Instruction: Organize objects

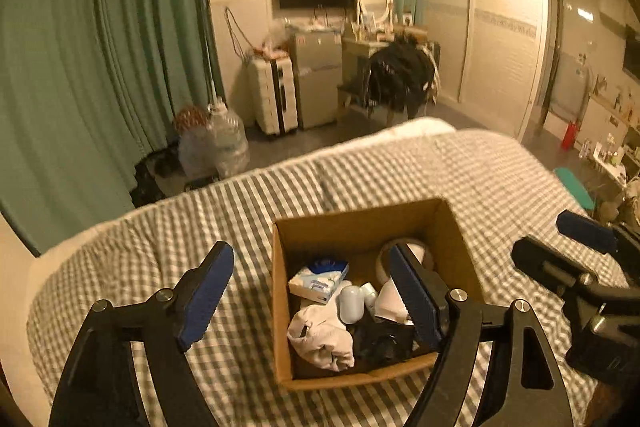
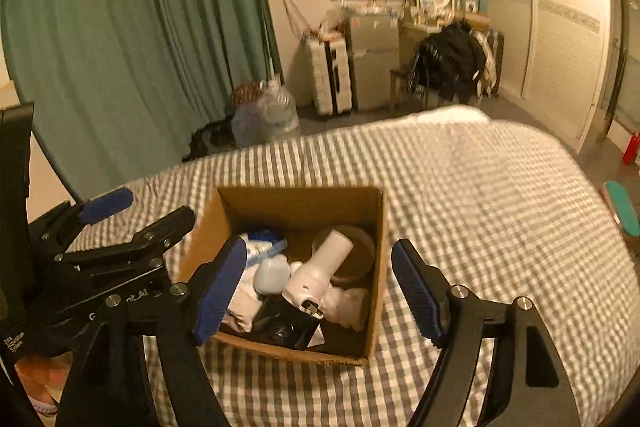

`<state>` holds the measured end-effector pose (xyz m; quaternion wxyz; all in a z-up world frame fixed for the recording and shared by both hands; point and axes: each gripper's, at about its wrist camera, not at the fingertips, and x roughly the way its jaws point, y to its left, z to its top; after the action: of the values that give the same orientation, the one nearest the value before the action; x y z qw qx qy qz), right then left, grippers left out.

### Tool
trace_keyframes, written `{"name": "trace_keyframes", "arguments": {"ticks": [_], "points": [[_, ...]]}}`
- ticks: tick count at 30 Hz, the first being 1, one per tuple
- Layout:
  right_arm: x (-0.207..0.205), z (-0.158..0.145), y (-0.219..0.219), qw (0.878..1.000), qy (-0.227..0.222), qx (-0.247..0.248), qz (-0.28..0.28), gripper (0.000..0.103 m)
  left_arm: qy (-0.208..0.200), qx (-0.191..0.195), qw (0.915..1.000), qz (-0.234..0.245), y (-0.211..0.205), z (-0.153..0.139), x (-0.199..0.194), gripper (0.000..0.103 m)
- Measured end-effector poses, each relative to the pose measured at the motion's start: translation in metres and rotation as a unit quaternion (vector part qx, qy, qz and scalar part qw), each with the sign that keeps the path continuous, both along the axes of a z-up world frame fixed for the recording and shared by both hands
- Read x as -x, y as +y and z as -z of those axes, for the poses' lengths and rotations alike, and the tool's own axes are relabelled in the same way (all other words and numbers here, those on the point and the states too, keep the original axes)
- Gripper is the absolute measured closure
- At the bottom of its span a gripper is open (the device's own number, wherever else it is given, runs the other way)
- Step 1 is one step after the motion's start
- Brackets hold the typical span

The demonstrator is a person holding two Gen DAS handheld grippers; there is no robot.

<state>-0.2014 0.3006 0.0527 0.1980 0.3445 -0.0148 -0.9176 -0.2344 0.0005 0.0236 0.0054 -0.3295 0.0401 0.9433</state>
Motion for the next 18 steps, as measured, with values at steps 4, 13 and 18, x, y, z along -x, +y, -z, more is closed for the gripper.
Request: {"name": "trace_keyframes", "arguments": {"ticks": [4, 13, 18], "points": [[-0.03, -0.042, 0.014, 0.999, 0.039, 0.014, 0.009, 0.023, 0.033, 0.006, 0.9994, -0.003, 0.005, -0.034, -0.032, 0.014], [-0.093, -0.091, 0.032, 0.995, 0.092, 0.026, 0.005, 0.02, 0.099, 0.016, 0.9949, -0.014, 0.008, -0.08, -0.11, 0.003], [-0.116, -0.099, 0.038, 0.993, 0.115, 0.034, -0.002, 0.012, 0.114, 0.009, 0.9933, -0.013, 0.007, -0.089, -0.139, 0.0]]}}
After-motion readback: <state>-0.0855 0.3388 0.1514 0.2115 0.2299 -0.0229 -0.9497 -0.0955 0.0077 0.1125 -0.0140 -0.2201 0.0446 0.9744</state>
